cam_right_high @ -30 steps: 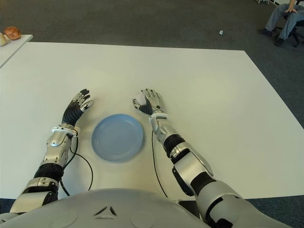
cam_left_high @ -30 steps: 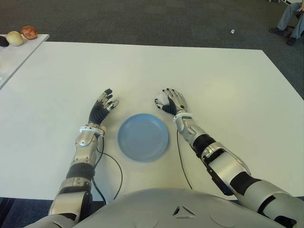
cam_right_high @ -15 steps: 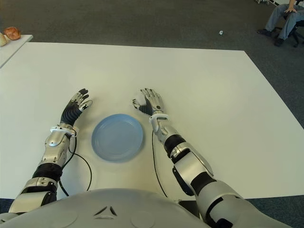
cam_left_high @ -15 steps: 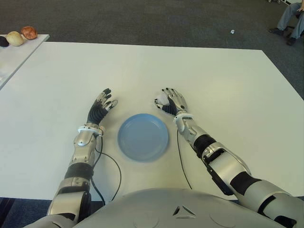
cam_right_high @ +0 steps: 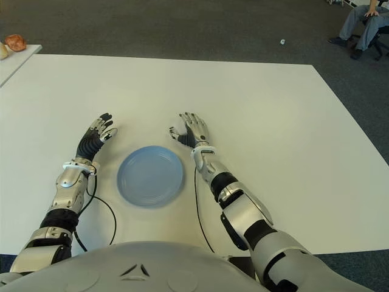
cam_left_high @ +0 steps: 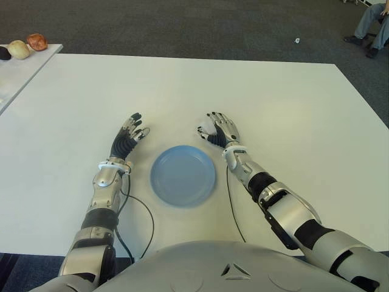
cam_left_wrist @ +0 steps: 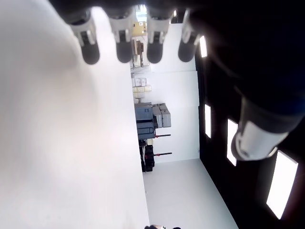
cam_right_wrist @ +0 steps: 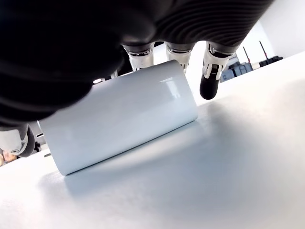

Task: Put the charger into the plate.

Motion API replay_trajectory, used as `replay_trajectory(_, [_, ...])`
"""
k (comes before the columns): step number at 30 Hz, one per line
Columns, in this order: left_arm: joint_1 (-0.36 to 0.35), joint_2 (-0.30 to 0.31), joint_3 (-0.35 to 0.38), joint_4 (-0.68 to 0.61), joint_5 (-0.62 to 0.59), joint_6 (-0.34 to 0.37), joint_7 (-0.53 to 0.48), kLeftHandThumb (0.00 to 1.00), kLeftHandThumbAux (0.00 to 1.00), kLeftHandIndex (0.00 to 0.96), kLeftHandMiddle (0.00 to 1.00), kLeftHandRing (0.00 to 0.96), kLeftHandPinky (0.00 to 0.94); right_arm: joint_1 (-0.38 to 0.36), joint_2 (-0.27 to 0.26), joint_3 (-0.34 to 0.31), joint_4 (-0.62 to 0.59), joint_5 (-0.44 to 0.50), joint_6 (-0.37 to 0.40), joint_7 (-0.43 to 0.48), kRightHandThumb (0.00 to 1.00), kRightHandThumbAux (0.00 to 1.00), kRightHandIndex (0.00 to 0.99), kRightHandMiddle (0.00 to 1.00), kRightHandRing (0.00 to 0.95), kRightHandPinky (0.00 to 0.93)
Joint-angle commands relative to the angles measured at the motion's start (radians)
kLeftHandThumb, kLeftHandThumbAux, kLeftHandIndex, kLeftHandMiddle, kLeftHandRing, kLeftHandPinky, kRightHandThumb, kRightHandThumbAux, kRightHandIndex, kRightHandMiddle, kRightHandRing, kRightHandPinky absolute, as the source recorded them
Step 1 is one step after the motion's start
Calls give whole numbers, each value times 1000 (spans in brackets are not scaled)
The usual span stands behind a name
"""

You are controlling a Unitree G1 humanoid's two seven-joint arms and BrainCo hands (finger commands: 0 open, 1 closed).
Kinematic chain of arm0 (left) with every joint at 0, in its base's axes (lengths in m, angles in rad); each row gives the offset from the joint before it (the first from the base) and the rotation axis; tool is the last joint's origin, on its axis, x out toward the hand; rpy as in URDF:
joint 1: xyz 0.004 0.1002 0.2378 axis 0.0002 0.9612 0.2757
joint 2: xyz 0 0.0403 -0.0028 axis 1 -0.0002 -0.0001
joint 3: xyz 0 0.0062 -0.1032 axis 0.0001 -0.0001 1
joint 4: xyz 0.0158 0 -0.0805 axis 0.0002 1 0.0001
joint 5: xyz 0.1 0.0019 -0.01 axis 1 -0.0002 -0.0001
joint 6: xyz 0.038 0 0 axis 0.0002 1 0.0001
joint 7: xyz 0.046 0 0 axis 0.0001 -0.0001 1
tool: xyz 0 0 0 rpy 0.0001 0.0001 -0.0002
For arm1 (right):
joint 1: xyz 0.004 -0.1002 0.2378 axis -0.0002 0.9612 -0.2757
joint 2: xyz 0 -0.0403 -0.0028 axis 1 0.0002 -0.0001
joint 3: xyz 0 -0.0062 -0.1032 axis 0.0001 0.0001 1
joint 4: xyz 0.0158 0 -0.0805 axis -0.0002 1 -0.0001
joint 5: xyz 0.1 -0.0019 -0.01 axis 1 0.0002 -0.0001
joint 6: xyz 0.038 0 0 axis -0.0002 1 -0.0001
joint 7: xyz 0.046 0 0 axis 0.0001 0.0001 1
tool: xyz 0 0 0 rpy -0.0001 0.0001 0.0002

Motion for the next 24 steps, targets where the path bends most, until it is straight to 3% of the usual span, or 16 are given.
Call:
replay_trajectory(1, [10, 5, 3, -1, -5, 11, -12, 0, 573, 0, 27, 5, 3, 31, 2, 2, 37, 4, -4, -3, 208, 316, 0, 0, 0, 55])
replay_trajectory(10, [12, 5, 3, -9, 3, 11, 2, 0, 575, 0, 30, 12, 7, 27, 1, 3, 43, 2, -22, -25, 241, 344, 16, 3, 24, 144])
replay_trajectory(22, [19, 2, 3, -27, 5, 20, 7, 0, 572, 0, 27, 10, 6, 17, -12, 14, 57, -12, -49, -65, 339, 355, 78, 156, 230, 348])
replay_trajectory(24, [22, 1, 3, -33, 4, 23, 7, 0, 572, 0, 30, 12, 8, 18, -12, 10, 56, -9, -53, -76, 382, 355, 120, 241, 333, 454])
